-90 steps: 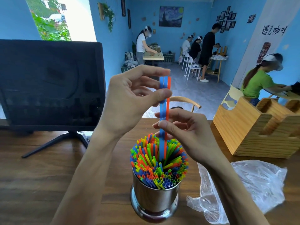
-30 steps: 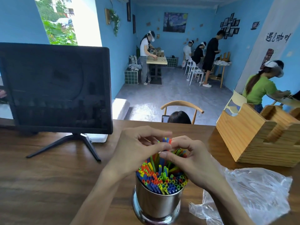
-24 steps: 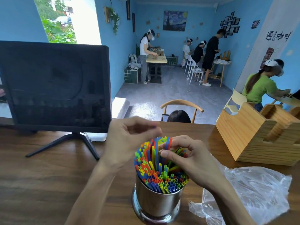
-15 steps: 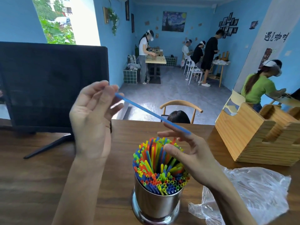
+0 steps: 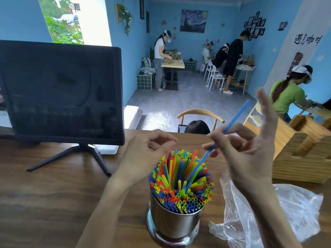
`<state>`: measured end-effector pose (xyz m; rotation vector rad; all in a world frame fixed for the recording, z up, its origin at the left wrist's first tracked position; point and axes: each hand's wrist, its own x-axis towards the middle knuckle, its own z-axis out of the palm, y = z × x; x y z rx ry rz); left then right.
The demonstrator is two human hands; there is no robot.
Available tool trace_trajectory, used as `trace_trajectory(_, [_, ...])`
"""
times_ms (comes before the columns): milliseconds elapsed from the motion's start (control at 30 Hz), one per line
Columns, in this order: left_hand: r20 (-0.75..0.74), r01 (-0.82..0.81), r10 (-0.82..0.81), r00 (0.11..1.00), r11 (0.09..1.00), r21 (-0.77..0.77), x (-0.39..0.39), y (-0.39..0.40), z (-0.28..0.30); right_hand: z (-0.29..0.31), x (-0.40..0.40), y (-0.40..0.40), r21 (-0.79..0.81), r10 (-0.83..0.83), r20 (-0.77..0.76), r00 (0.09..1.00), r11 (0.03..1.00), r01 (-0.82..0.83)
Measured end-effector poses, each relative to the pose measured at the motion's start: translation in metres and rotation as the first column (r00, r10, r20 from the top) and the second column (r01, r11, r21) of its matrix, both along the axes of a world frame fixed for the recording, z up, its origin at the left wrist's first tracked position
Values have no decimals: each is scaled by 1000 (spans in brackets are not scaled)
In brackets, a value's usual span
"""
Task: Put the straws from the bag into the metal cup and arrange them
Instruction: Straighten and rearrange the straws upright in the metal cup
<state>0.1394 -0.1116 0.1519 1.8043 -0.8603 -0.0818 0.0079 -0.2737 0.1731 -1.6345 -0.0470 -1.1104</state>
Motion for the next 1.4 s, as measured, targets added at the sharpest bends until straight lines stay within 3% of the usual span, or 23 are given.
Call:
trace_trajectory(100, [20, -17, 13, 1000, 974, 226, 10, -13, -5, -21, 3, -1, -236, -56, -215, 975, 972, 4])
trace_trajectory(200, [13, 41, -48, 999, 938, 343, 15, -18, -3, -41, 6, -4, -463, -161, -221, 962, 885, 42])
trace_trajectory(467, [90, 17, -46, 995, 954, 299, 15, -19, 13, -49, 5, -4, -323, -109, -333, 936, 946, -5])
trace_trajectory(533, [145, 12, -33, 989, 989, 149, 14, -19, 22, -47, 7, -3, -293, -92, -297, 951, 956, 1])
trace_trajectory(600, [210, 20, 5, 978, 993, -117, 10, -18, 32, -46, 9, -1, -228, -92, -232, 968, 973, 37])
trace_trajectory(700, [196, 49, 57, 979, 866, -497, -4, -11, 46, -44, 10, -1, -185, -64, -249, 966, 983, 17])
trace_trajectory(800, [199, 76, 77, 977, 745, -662, -18, -2, 55, -42, 15, -1, -278, -26, -375, 927, 957, -85])
trace_trajectory(867, [191, 88, 64, 980, 718, -690, -24, 3, 55, -38, 19, -2, -298, -5, -356, 935, 948, -108])
trace_trajectory(1033, [65, 173, -176, 982, 720, -672, -28, 13, 46, -23, 16, -11, -101, 104, -352, 930, 984, -148])
trace_trajectory(1100, [47, 256, -299, 953, 711, -655, -29, 16, 37, -18, 16, -12, 85, 276, -298, 914, 961, -263])
trace_trajectory(1167, [26, 338, -413, 910, 707, -621, -31, 18, 28, -8, 17, -12, 381, 435, -164, 886, 856, -350])
trace_trajectory(1233, [-7, 408, -492, 871, 730, -548, -33, 21, 21, 6, 16, -9, 573, 483, -22, 875, 723, -385])
trace_trajectory(1300, [-38, 464, -520, 853, 790, -402, -32, 23, 15, 16, 14, -11, 604, 437, 65, 897, 698, -384])
trace_trajectory(1400, [-82, 481, -505, 859, 852, -208, -28, 24, 10, 23, 13, -11, 520, 333, 109, 936, 784, -340])
